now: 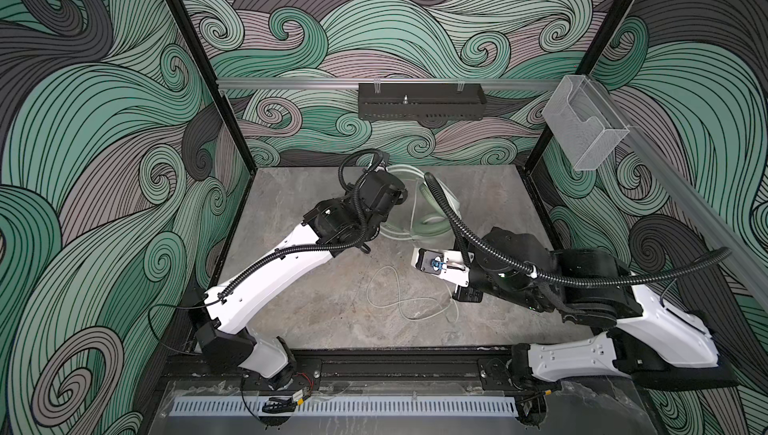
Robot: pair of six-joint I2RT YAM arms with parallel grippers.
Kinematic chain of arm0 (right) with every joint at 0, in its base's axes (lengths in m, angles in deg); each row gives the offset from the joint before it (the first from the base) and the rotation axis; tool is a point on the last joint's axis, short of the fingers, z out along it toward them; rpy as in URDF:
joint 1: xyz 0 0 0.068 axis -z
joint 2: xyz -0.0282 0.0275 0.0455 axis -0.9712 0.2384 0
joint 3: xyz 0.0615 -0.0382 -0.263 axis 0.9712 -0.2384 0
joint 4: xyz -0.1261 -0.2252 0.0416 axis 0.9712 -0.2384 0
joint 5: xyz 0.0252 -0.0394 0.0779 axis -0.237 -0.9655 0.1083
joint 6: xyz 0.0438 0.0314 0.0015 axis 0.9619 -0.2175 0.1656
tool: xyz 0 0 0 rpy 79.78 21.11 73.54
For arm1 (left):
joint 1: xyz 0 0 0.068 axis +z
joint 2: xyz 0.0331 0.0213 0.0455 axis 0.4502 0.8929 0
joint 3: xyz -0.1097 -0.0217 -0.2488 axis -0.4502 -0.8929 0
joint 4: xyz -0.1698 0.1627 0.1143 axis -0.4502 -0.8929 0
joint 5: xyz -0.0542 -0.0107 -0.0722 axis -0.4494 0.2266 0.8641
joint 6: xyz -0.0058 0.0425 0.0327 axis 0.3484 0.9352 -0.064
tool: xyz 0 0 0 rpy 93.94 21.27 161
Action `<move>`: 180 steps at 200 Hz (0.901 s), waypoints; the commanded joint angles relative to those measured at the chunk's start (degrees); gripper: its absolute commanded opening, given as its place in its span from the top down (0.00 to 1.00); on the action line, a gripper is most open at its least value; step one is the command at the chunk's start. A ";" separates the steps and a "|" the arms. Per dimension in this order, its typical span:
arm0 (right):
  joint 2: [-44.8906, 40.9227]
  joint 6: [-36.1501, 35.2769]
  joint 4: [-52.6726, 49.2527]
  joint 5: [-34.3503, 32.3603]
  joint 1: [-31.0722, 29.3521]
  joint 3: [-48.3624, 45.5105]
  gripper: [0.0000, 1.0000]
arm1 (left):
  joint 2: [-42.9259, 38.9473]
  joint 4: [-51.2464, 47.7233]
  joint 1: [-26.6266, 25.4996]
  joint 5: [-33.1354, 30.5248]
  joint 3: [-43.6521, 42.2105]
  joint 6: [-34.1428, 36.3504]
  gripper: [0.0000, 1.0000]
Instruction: Wrap the headphones
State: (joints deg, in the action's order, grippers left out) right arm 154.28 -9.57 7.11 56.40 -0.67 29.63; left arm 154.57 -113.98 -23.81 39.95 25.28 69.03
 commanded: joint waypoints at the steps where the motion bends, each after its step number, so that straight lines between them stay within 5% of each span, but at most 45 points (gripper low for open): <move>1: 0.06 -0.17 -1.54 -3.51 0.10 2.07 1.00 | -2.20 4.31 -0.54 3.88 -1.07 0.26 1.00; 25: 0.21 -1.68 -3.29 -5.25 1.67 3.35 1.00 | -5.00 2.27 -1.50 6.42 -3.27 2.04 1.00; 125: 1.62 -11.13 -6.82 -13.11 2.88 4.34 1.00 | -9.67 -3.03 -4.37 0.09 -6.92 18.98 1.00; 180: 2.24 -13.18 -6.70 -16.32 3.66 4.82 1.00 | -8.63 -4.65 -4.78 -1.42 -5.68 21.60 1.00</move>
State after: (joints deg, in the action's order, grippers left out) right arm 157.14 -21.57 0.70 43.79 2.39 33.02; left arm 146.49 -118.84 -28.09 40.67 17.28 89.31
